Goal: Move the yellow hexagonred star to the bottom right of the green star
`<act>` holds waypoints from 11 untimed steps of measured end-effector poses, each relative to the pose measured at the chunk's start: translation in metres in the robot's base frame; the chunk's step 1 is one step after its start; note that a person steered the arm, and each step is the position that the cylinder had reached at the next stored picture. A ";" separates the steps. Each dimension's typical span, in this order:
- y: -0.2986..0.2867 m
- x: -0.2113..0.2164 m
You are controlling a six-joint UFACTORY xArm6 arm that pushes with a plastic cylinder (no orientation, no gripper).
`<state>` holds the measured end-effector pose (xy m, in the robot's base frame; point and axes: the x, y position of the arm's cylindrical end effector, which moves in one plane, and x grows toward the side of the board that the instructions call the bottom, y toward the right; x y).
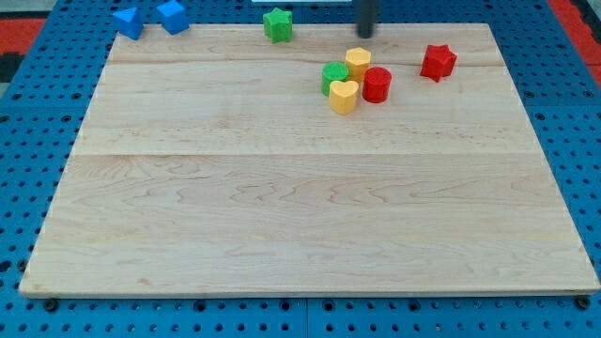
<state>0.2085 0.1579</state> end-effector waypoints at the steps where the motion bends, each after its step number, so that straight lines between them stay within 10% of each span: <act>1: 0.107 0.037; 3: -0.002 0.078; 5: 0.045 0.124; 8: -0.132 0.066; 11: -0.103 0.014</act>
<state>0.2225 0.0549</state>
